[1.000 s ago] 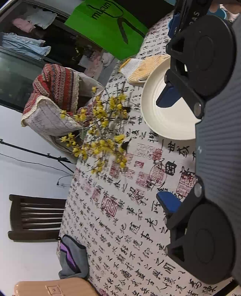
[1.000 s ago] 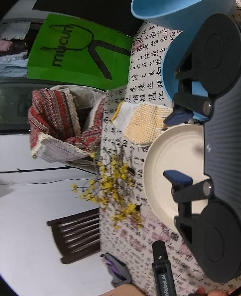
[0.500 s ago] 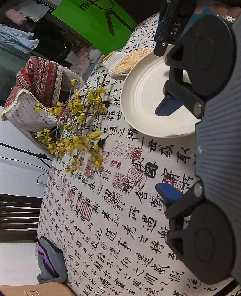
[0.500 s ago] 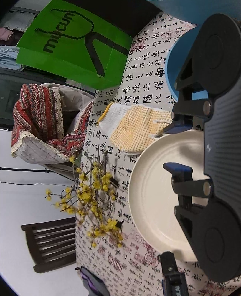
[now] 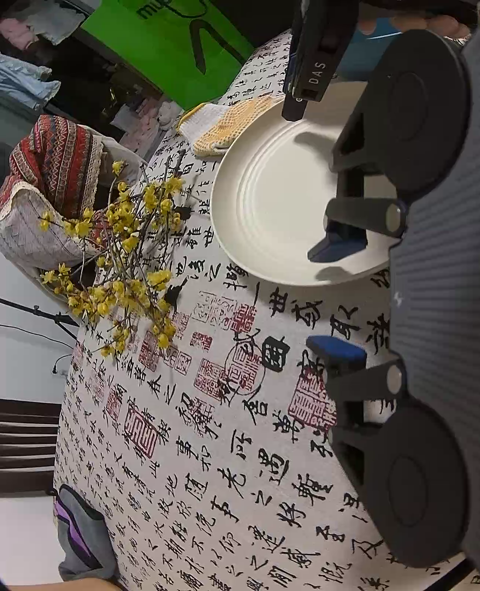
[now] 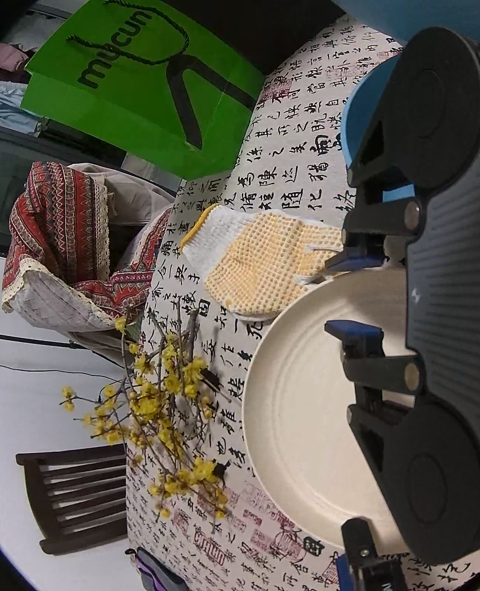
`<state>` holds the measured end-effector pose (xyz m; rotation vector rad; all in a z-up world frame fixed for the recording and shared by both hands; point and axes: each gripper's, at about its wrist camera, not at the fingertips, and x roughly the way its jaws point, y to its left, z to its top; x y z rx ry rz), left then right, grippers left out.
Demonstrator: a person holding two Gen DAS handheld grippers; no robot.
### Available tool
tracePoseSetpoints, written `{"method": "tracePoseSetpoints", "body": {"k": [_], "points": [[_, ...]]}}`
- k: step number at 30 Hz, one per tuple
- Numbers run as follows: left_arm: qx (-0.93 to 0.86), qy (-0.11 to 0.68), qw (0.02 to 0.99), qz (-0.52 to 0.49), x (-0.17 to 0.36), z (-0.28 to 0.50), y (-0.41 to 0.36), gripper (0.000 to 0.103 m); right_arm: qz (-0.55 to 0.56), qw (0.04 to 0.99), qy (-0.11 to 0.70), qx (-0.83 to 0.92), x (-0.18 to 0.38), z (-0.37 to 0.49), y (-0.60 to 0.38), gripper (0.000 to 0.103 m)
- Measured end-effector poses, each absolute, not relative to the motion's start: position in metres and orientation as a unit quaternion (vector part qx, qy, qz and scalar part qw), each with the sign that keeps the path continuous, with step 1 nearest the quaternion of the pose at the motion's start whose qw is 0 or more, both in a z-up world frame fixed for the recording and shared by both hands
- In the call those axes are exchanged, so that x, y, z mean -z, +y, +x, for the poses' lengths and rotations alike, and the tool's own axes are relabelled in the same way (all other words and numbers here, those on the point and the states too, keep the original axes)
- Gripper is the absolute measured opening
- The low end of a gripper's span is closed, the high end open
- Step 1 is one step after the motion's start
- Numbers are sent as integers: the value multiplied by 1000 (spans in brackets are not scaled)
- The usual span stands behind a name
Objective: Organize plates and bowls
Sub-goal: 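Close the left gripper on the plate rim while the right gripper closes too, then lift the gripped cream plate with both grippers off the tablecloth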
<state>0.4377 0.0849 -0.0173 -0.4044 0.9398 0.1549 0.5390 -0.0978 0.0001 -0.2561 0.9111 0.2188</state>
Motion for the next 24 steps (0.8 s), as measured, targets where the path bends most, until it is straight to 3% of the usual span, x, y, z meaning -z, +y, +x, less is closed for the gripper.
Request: {"method": "tracePoseSetpoints", "body": {"k": [1, 3, 9, 13, 24], "points": [[-74, 449, 869, -192, 17, 438, 84, 39, -126, 884, 438, -105, 1, 540, -97, 24], [-73, 450, 870, -191, 18, 438, 83, 26, -130, 883, 439, -105, 2, 541, -96, 23], [-53, 445, 872, -196, 18, 437, 81, 8, -139, 882, 439, -102, 4, 543, -95, 18], [-63, 441, 874, -193, 16, 438, 83, 7, -130, 883, 438, -108, 1, 540, -100, 8], [-67, 432, 878, -195, 10, 437, 91, 6, -135, 881, 422, -162, -10, 512, -83, 2]]}}
